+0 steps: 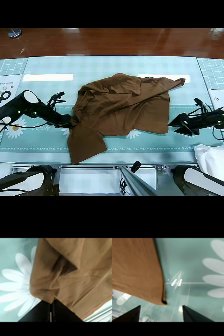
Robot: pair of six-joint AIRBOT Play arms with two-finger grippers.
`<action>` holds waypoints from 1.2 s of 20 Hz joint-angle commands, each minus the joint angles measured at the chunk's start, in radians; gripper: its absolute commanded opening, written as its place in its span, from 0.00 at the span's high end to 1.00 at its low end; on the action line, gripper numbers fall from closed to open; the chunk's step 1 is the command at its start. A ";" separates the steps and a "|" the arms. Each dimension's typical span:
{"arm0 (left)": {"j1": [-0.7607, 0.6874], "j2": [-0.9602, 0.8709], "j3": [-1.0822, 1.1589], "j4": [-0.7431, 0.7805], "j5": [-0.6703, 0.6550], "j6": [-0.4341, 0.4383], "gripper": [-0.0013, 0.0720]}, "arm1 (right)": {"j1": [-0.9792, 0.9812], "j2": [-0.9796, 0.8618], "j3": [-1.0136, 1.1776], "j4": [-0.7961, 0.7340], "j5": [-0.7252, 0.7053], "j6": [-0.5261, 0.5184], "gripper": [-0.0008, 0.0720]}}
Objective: Fold the shirts.
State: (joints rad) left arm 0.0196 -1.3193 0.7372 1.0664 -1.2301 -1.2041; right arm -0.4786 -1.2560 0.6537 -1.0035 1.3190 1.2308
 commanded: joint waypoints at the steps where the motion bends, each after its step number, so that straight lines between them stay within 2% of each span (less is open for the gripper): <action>1: 0.001 0.001 0.001 -0.021 -0.001 -0.001 0.94 | 0.131 0.001 -0.022 0.014 -0.088 0.025 0.19; 4: 0.001 0.001 0.001 -0.021 0.000 0.000 0.95 | 0.252 0.000 -0.022 0.001 -0.136 0.098 0.22; 5: 0.001 0.001 0.001 -0.021 0.002 0.000 0.95 | 0.285 0.000 -0.022 0.002 -0.145 0.103 0.34; 7: 0.001 0.001 0.001 -0.021 0.014 0.000 0.95 | 0.346 -0.005 -0.022 0.002 -0.172 0.134 0.42; 8: 0.001 0.001 0.002 -0.021 0.019 0.000 0.95 | 0.366 -0.006 -0.022 0.003 -0.185 0.137 0.54; 9: 0.001 0.002 0.002 -0.020 0.019 0.001 0.95 | 0.376 -0.006 -0.021 0.004 -0.196 0.138 0.72; 10: 0.001 0.007 0.002 -0.020 0.019 0.017 0.95 | 0.375 -0.006 -0.014 0.008 -0.192 0.138 0.95; 15: 0.018 0.177 0.121 -0.020 0.045 0.022 0.95 | 0.376 0.116 0.176 -0.041 -0.123 0.114 0.95; 20: 0.084 0.456 0.485 -0.019 0.063 0.022 0.95 | 0.375 0.327 0.586 -0.148 -0.159 0.129 0.95; 22: 0.102 0.554 0.644 -0.019 0.154 0.022 0.95 | 0.376 0.386 0.788 -0.186 -0.184 0.154 0.95; 24: 0.105 0.632 0.781 -0.019 0.308 0.023 0.95 | 0.376 0.415 0.982 -0.208 -0.207 0.183 0.96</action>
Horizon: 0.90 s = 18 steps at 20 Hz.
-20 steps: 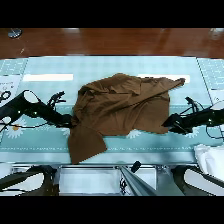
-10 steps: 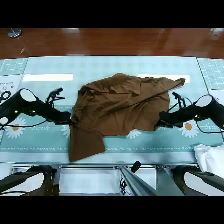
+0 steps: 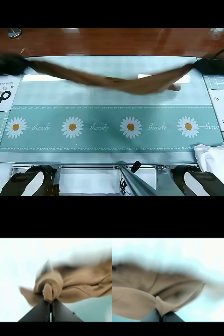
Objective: Fold the shirts.
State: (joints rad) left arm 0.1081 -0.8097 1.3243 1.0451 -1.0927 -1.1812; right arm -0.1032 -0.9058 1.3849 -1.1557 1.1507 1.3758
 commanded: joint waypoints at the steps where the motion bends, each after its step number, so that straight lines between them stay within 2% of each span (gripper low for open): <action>1: 0.017 0.154 0.253 0.002 0.250 -0.001 0.95 | 0.000 0.068 0.346 -0.060 -0.042 0.051 0.96; 3: 0.017 0.202 0.342 0.002 0.362 0.000 0.95 | 0.000 0.068 0.527 -0.059 -0.068 0.061 0.95; 5: 0.017 0.238 0.407 0.002 0.411 0.000 0.95 | 0.000 0.068 0.671 -0.073 -0.120 0.069 0.96; 8: 0.017 0.286 0.452 0.002 0.412 0.000 0.95 | 0.000 0.098 0.752 -0.122 -0.190 0.122 0.95; 11: 0.017 0.341 0.452 0.002 0.386 0.000 0.95 | 0.000 0.138 0.752 -0.164 -0.131 0.133 0.95; 13: 0.018 0.365 0.452 0.007 0.327 0.000 0.95 | 0.000 0.156 0.752 -0.202 -0.047 0.133 0.95; 16: 0.018 0.372 0.451 0.042 0.096 -0.002 0.95 | 0.000 0.158 0.752 -0.282 0.154 0.137 0.95; 18: 0.018 0.356 0.451 0.108 -0.101 -0.111 0.95 | 0.000 0.136 0.752 -0.360 0.357 0.135 0.95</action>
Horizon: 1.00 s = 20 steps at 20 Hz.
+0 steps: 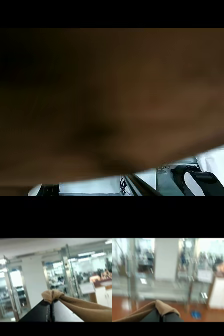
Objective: Fold the shirts.
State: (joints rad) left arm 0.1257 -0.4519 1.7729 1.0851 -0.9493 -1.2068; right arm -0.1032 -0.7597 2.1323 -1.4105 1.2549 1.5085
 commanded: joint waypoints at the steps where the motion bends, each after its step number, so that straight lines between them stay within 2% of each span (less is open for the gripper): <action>1: 0.001 -0.017 -0.002 0.111 -0.342 -0.149 0.95 | 0.000 -0.034 0.004 -0.144 0.365 -0.010 0.95; 2: 0.001 -0.032 -0.016 0.136 -0.420 -0.184 0.95 | 0.000 -0.063 -0.013 -0.163 0.471 -0.016 0.95; 3: 0.000 -0.049 -0.046 0.138 -0.488 -0.194 0.95 | 0.000 -0.085 -0.059 -0.154 0.512 -0.007 0.95; 6: 0.000 -0.092 -0.233 0.135 -0.599 -0.194 0.95 | 0.000 -0.168 -0.249 -0.107 0.521 -0.035 0.95; 8: 0.000 -0.130 -0.406 0.134 -0.583 -0.193 0.95 | 0.000 -0.257 -0.370 -0.109 0.481 -0.055 0.95; 11: 0.000 -0.240 -0.648 0.134 -0.409 -0.188 0.95 | 0.000 -0.448 -0.437 -0.110 0.343 -0.063 0.95; 13: 0.000 -0.349 -0.714 0.119 -0.266 -0.154 0.95 | 0.000 -0.574 -0.437 -0.108 0.254 -0.063 0.95; 17: -0.002 -0.588 -0.674 -0.053 0.021 -0.074 0.95 | 0.000 -0.732 -0.437 -0.079 0.002 -0.061 0.95; 20: -0.019 -0.748 -0.618 -0.232 0.197 0.043 0.95 | 0.000 -0.790 -0.437 -0.006 -0.238 -0.050 0.95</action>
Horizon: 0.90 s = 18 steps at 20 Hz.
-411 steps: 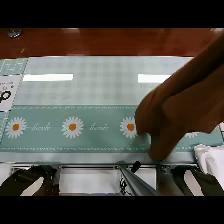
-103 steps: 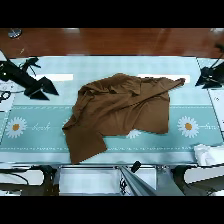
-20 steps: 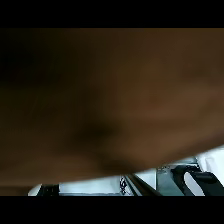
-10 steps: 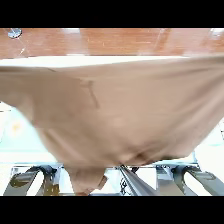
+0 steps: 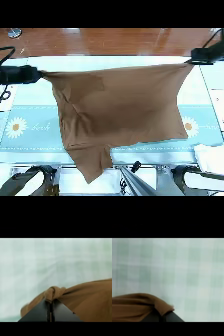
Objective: Fold the shirts.
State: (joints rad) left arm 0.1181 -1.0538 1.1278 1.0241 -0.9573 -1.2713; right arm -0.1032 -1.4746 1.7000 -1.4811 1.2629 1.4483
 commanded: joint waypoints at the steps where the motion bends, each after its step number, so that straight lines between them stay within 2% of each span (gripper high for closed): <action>1: -0.024 -0.194 0.048 -0.206 0.234 0.142 0.95 | 0.000 -0.090 -0.005 0.097 -0.324 0.010 0.95; 4: -0.066 -0.328 0.122 -0.221 0.302 0.161 0.95 | 0.000 -0.128 -0.005 0.153 -0.518 0.028 0.95; 7: -0.090 -0.425 0.173 -0.221 0.349 0.160 0.95 | -0.004 -0.171 -0.005 0.151 -0.586 0.055 0.95; 14: -0.132 -0.557 0.184 -0.225 0.309 0.160 0.94 | -0.004 -0.282 -0.005 0.113 -0.471 0.056 0.95; 18: -0.118 -0.566 0.185 -0.204 0.148 0.160 0.94 | -0.023 -0.293 -0.005 0.033 -0.385 0.056 0.95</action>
State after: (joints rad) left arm -0.0059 -1.6043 1.3106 0.8051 -0.6979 -1.1130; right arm -0.1143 -1.7535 1.6958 -1.3899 0.8108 1.5040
